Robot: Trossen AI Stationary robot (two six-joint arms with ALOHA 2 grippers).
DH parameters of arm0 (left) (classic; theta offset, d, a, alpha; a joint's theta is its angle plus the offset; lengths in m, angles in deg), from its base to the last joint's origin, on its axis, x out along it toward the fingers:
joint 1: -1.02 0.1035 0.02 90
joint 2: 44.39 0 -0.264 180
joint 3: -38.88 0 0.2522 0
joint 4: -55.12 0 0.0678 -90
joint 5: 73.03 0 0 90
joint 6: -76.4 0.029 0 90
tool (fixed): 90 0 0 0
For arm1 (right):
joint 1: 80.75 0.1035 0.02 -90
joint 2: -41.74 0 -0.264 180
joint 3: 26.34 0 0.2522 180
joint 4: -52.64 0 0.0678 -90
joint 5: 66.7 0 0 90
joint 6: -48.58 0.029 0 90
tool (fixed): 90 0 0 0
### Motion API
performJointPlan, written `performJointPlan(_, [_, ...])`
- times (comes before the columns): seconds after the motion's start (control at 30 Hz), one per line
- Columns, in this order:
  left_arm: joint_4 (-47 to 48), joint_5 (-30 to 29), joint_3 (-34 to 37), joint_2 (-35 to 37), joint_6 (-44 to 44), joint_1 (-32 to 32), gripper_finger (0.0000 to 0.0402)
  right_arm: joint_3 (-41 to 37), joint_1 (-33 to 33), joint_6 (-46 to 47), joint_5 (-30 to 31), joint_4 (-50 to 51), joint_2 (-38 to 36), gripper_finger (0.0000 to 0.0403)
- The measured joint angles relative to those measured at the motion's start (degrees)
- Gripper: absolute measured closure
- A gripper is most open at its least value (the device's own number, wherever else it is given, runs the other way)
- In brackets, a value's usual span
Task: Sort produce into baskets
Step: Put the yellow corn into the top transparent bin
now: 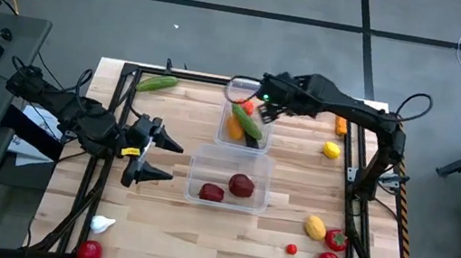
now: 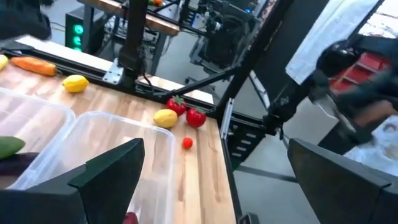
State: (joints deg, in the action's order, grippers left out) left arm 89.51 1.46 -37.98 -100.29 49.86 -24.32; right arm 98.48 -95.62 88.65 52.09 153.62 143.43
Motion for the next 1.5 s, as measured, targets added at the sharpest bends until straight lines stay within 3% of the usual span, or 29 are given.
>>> performJointPlan(0.1, [0.71, -0.07, 0.0, 0.0, -0.41, -0.63, 0.0016, -5.14, -4.86, 4.83, 0.08, 2.56, -3.45, 0.0086])
performJointPlan(0.2, [1.13, -1.64, 0.0, -0.02, -0.97, -1.13, 0.0016, -15.19, -11.15, 8.68, -2.33, -2.03, -8.93, 0.0086])
performJointPlan(0.3, [2.04, -6.97, 0.0, -0.15, -2.04, -1.14, 0.0016, -25.88, -18.04, 13.62, -4.83, -9.98, -14.27, 0.0086])
performJointPlan(0.47, [2.11, -21.36, 0.0, -1.89, -0.05, 1.6, 0.0016, -39.94, -28.29, 21.27, -10.41, -27.98, -18.4, 0.0086])
performJointPlan(0.57, [0.14, -22.39, 0.04, -3.27, 2.42, 7.83, 0.0016, -45.35, -32.75, 24.85, -12.45, -36.35, -17.81, 0.0086])
performJointPlan(0.73, [-5.67, -11.78, 0.04, -5.61, 5.47, 23.25, 0.0016, -49.19, -38.57, 29.87, -14.47, -46.16, -14.17, 0.0086])
performJointPlan(1.0, [-7.17, 9.49, 0.04, -6.96, 8.14, 43.46, 0.0016, -49.31, -41.92, 36.13, -15.54, -47.18, -7.12, 0.0086])
performJointPlan(1.23, [-6.8, 20.92, 0.04, -9.6, 14.39, 54.27, 0.0016, -49.31, -42.17, 43.4, -14.34, -48.5, -3.3, 0.0086])
performJointPlan(1.5, [-6.24, 32.05, 0.04, -12.55, 17.97, 60.68, 0.0016, -49.31, -42.17, 47.77, -11.82, -48.9, -1.18, 0.0088])
